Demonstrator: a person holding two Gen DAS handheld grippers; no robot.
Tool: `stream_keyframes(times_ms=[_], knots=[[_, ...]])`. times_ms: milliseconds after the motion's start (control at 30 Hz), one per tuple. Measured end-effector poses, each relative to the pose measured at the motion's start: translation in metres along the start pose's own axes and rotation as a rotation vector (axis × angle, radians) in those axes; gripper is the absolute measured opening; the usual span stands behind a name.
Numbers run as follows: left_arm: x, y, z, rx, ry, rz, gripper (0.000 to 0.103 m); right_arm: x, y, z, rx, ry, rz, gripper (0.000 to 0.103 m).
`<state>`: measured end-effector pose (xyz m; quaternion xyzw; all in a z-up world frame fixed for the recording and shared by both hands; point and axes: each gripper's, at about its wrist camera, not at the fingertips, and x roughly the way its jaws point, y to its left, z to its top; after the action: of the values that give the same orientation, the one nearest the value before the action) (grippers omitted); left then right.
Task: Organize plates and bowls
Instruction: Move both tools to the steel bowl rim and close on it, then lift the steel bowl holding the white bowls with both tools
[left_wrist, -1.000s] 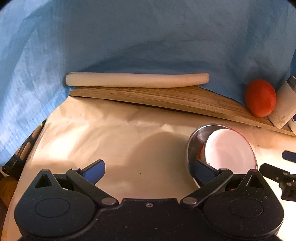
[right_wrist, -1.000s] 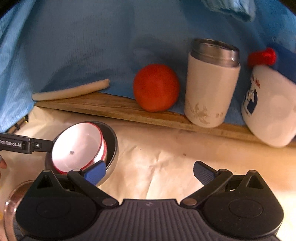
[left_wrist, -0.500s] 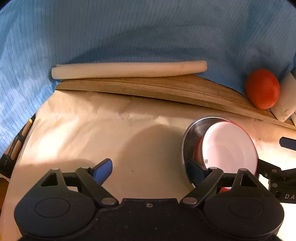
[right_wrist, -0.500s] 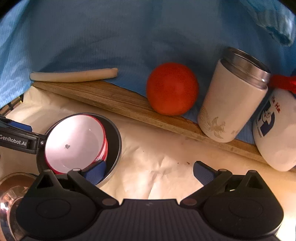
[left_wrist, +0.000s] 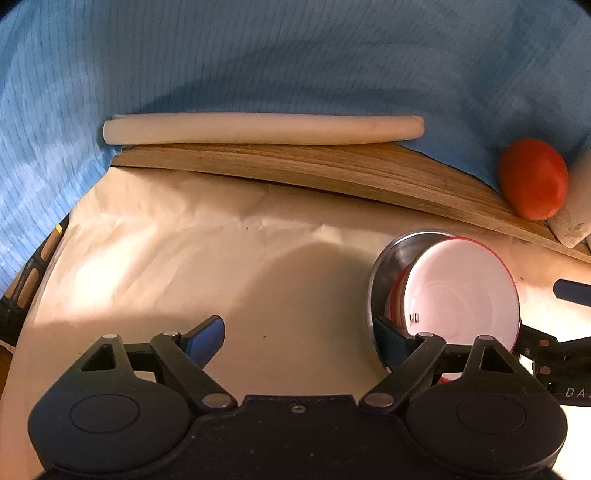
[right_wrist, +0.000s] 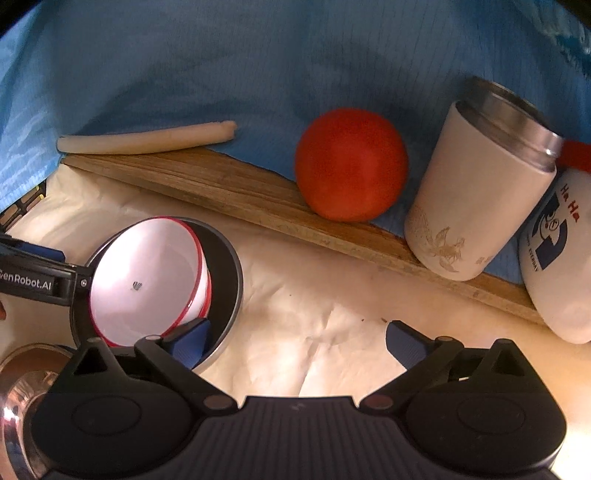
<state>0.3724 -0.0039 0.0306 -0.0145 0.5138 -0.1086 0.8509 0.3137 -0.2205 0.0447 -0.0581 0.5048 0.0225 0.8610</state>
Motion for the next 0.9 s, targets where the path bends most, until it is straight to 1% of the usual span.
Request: stream_keyframes(times_ms=[100, 133, 200, 233, 267, 333, 400, 500, 633, 700, 733, 800, 867, 900], knots=[[0.001, 0.002, -0.001, -0.014, 0.004, -0.016, 0.084, 0.003, 0.0, 0.003, -0.005, 0.019, 0.002, 0.102], [0.001, 0.002, -0.001, -0.021, 0.007, -0.022, 0.083, 0.004, -0.001, 0.004, 0.004, 0.028, 0.009, 0.1], [0.0, 0.002, -0.001, -0.025, 0.008, -0.029, 0.078, 0.006, -0.005, 0.005, 0.034, 0.047, 0.041, 0.093], [-0.001, 0.002, -0.002, -0.024, 0.007, -0.033, 0.077, 0.007, -0.007, 0.006, 0.053, 0.058, 0.067, 0.087], [-0.001, 0.001, -0.002, -0.025, 0.006, -0.037, 0.074, 0.008, -0.01, 0.007, 0.078, 0.071, 0.093, 0.081], [-0.002, 0.0, -0.002, -0.026, 0.006, -0.044, 0.07, 0.009, -0.013, 0.007, 0.109, 0.084, 0.126, 0.076], [-0.003, -0.001, -0.002, -0.028, 0.006, -0.049, 0.065, 0.009, -0.014, 0.007, 0.126, 0.088, 0.139, 0.074], [-0.004, -0.003, -0.002, -0.033, 0.009, -0.056, 0.06, 0.009, -0.015, 0.007, 0.151, 0.094, 0.166, 0.066], [-0.005, -0.002, -0.002, -0.059, 0.022, -0.075, 0.055, 0.01, -0.014, 0.008, 0.161, 0.104, 0.167, 0.064], [-0.003, -0.002, -0.001, -0.075, 0.027, -0.09, 0.048, 0.011, -0.013, 0.008, 0.17, 0.112, 0.168, 0.062], [-0.003, -0.001, -0.001, -0.087, 0.03, -0.098, 0.046, 0.012, -0.013, 0.009, 0.176, 0.117, 0.173, 0.06], [-0.003, 0.0, -0.001, -0.108, 0.033, -0.115, 0.038, 0.013, -0.015, 0.009, 0.189, 0.125, 0.188, 0.056], [-0.002, -0.001, -0.001, -0.118, 0.033, -0.126, 0.034, 0.014, -0.016, 0.01, 0.201, 0.131, 0.204, 0.048], [-0.003, -0.001, -0.001, -0.118, 0.032, -0.128, 0.032, 0.014, -0.016, 0.011, 0.205, 0.134, 0.209, 0.047]])
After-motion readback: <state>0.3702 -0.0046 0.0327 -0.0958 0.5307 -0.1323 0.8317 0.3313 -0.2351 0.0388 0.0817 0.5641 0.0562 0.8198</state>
